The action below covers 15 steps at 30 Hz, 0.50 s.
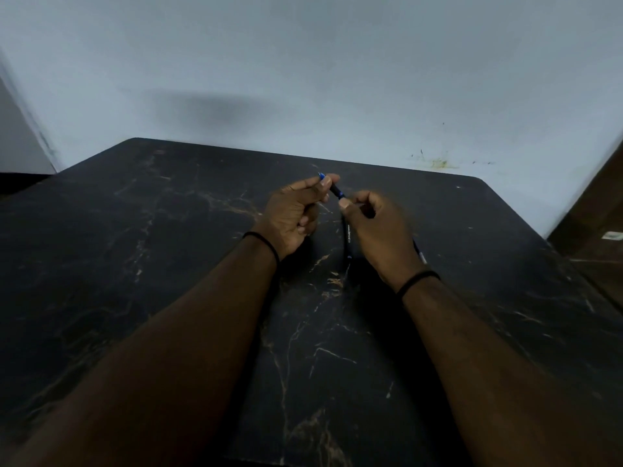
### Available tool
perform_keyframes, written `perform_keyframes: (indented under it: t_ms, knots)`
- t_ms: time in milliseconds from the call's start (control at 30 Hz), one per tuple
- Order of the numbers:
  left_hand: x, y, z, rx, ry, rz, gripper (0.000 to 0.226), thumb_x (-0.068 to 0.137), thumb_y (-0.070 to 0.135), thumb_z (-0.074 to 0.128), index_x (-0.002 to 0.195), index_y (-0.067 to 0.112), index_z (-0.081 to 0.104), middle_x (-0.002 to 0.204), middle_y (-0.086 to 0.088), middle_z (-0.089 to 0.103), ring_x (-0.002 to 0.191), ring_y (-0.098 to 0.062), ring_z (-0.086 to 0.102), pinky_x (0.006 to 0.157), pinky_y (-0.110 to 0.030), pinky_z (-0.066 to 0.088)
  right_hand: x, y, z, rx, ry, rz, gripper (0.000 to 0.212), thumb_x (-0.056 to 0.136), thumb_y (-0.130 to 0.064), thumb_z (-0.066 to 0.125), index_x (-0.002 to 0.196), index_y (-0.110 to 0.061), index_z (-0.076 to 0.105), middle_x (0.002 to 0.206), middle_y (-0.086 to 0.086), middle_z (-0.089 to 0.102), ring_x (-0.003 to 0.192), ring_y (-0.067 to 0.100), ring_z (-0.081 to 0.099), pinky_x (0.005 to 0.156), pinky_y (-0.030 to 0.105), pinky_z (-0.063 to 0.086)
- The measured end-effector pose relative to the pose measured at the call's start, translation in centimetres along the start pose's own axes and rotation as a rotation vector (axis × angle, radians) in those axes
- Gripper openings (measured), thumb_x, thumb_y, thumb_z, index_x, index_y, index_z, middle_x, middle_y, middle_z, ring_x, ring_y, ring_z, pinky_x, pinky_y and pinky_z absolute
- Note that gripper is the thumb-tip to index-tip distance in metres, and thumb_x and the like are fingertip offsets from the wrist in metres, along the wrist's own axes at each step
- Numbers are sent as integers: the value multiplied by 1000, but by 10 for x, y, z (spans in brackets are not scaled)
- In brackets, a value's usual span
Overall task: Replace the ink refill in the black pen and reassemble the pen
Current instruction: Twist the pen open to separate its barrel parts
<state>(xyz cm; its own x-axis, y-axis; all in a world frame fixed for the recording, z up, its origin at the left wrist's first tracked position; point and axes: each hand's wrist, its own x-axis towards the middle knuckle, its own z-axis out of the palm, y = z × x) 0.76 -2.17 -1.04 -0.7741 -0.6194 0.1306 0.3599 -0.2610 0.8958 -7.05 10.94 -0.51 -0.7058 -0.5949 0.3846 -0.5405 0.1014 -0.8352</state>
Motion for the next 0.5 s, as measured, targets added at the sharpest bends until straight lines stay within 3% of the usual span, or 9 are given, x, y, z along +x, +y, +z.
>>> perform_keyframes:
  t_ms: [100, 167, 300, 400, 467, 500]
  knots:
    - [0, -1, 0, 14, -1, 2, 17, 95, 15, 60, 107, 11, 71, 69, 3, 56, 36, -4, 25, 32, -17, 17, 1, 0, -1, -88, -21, 6, 38, 103, -34, 46, 90, -6, 68, 85, 15, 69, 74, 25, 61, 71, 39, 47]
    - [0, -1, 0, 22, -8, 0, 17, 95, 16, 60, 108, 11, 70, 69, 3, 55, 36, -4, 25, 33, -17, 17, 2, 0, -1, -81, -28, 10, 32, 103, -31, 48, 91, -10, 68, 87, 11, 70, 79, 26, 63, 74, 41, 49]
    - [0, 0, -1, 13, -28, -5, 19, 96, 16, 59, 111, 9, 68, 70, 2, 55, 36, -4, 25, 31, -16, 20, 1, 2, -2, -16, 9, -1, 11, 92, -24, 66, 84, -26, 60, 79, -8, 65, 72, 9, 58, 65, 26, 44]
    - [0, -1, -1, 13, -24, -4, 18, 95, 16, 59, 109, 10, 69, 70, 3, 55, 36, -4, 25, 31, -17, 20, -1, 1, -2, 26, -21, -10, 14, 89, -25, 71, 91, -29, 57, 85, -3, 69, 77, 15, 65, 67, 28, 49]
    - [1, -1, -1, 16, -24, 0, 18, 95, 17, 60, 108, 11, 70, 70, 3, 55, 36, -3, 25, 31, -16, 20, -1, 0, -2, -3, -30, -17, 8, 92, -35, 66, 94, -28, 62, 83, -2, 71, 75, 12, 66, 69, 29, 50]
    - [1, -1, -1, 17, -24, 1, 18, 95, 17, 60, 108, 11, 70, 70, 3, 55, 36, -3, 25, 30, -16, 20, -1, -1, -2, -40, -24, -22, 16, 96, -38, 59, 92, -24, 65, 80, -2, 70, 71, 11, 64, 68, 31, 49]
